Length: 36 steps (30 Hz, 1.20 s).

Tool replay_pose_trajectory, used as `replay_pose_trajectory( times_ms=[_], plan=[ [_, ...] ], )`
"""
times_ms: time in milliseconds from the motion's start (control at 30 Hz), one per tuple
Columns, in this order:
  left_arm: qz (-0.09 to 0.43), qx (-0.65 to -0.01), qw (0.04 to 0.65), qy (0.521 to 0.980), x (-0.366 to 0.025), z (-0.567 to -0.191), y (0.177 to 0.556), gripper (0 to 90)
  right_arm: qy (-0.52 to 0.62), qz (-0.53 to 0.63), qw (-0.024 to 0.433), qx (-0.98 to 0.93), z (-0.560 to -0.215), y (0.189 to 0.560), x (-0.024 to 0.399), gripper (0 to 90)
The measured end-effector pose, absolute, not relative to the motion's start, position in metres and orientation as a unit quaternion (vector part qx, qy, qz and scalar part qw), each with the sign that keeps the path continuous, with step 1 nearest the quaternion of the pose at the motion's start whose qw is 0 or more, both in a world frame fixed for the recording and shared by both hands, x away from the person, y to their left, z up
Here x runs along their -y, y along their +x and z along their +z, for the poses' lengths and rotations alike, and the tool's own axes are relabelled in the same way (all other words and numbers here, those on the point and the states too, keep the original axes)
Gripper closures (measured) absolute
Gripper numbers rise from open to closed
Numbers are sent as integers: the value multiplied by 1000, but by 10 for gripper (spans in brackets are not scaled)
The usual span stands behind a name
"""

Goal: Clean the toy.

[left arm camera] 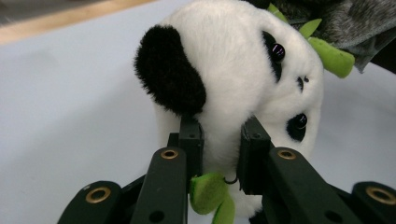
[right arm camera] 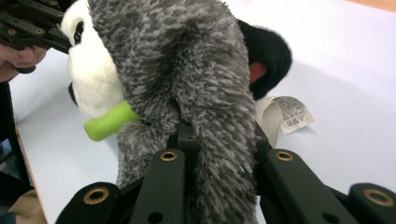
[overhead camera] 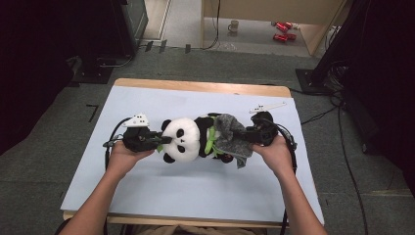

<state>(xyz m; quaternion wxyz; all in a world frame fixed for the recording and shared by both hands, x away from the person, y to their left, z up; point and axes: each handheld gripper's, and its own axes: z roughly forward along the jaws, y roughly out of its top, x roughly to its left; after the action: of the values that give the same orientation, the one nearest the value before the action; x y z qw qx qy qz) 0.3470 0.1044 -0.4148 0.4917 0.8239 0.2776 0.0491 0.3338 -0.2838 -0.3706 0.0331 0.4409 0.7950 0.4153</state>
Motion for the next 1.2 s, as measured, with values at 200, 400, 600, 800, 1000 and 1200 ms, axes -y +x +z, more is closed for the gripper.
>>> replay_pose_trajectory(
  times_ms=[200, 400, 600, 800, 1000, 1200],
  plan=[
    [75, -267, 487, 828, -107, -421, 345, 746, 443, 420, 36, -791, -367, 334, 284, 766],
    [88, -264, 498, 821, -107, -420, 342, 744, 440, 431, 42, -786, -358, 333, 283, 766],
    [112, -262, 522, 804, -108, -410, 340, 763, 434, 439, 49, -785, -347, 333, 281, 766],
    [132, -254, 510, 811, -111, -419, 341, 762, 434, 444, 48, -782, -344, 334, 281, 766],
    [120, -250, 509, 815, -117, -424, 341, 751, 434, 447, 46, -781, -340, 335, 278, 766],
    [119, -244, 509, 817, -117, -426, 340, 736, 412, 462, 49, -784, -319, 334, 261, 766]
  ],
)
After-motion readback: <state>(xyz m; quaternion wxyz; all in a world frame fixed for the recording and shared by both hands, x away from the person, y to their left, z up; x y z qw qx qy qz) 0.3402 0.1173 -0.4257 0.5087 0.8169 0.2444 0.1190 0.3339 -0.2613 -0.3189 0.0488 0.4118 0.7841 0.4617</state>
